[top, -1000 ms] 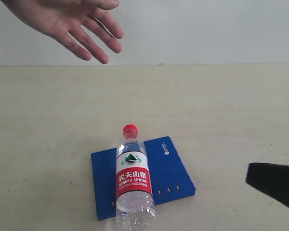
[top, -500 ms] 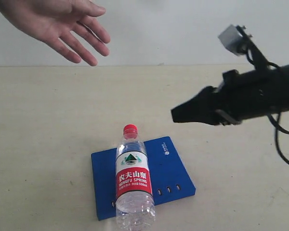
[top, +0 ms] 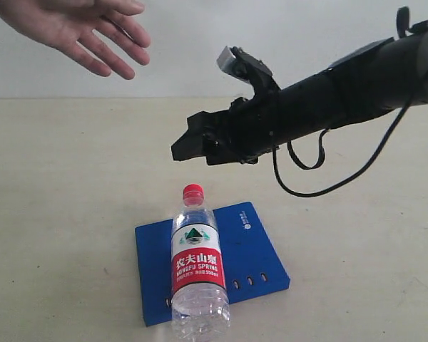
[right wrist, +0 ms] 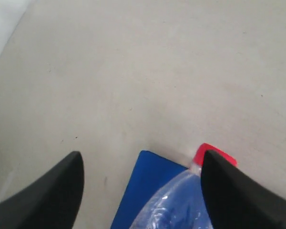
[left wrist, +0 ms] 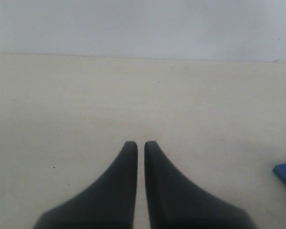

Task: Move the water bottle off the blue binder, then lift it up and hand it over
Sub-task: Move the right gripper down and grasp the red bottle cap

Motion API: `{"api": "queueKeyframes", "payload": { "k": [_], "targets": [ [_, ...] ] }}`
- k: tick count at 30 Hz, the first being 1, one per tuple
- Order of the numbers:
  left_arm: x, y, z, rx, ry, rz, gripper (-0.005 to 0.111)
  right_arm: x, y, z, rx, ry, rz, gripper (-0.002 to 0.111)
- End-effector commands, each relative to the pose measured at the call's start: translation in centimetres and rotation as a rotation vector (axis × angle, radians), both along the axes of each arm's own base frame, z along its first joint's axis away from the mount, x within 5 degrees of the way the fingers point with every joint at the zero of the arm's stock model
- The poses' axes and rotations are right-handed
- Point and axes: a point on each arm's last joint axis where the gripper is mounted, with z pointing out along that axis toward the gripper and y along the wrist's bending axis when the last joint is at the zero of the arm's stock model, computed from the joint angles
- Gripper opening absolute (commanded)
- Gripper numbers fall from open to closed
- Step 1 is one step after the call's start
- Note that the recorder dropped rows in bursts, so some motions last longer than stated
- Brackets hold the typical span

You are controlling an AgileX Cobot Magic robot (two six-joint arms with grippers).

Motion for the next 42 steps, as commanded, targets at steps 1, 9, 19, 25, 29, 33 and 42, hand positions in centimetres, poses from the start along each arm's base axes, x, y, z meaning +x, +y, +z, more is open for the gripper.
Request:
{"api": "queueKeyframes", "payload": {
  "k": [1, 9, 19, 25, 29, 33, 42],
  "targets": [
    [0.0, 0.0, 0.2, -0.008, -0.02, 0.001, 0.005, 1.4, -0.1, -2.1, -0.039, 0.103, -0.082, 0.063],
    [0.0, 0.0, 0.2, -0.008, -0.02, 0.001, 0.005, 2.3, 0.3, -5.7, -0.057, 0.179, -0.05, 0.063],
    [0.0, 0.0, 0.2, -0.008, -0.02, 0.001, 0.005, 3.3, 1.3, -7.7, -0.023, 0.233, 0.018, 0.051],
    [0.0, 0.0, 0.2, -0.008, -0.02, 0.001, 0.005, 3.7, 1.7, -7.4, 0.001, 0.229, 0.063, 0.043],
    [0.0, 0.0, 0.2, -0.008, -0.02, 0.001, 0.005, 3.7, 1.7, -7.4, -0.007, 0.218, 0.071, 0.041],
    [0.0, 0.0, 0.2, -0.008, -0.02, 0.001, 0.005, 3.7, 1.7, -7.4, -0.005, 0.219, 0.076, 0.037],
    [0.0, 0.0, 0.2, -0.008, -0.02, 0.001, 0.005, 3.8, 1.1, -6.3, -0.042, 0.12, 0.136, 0.001]
  ]
}}
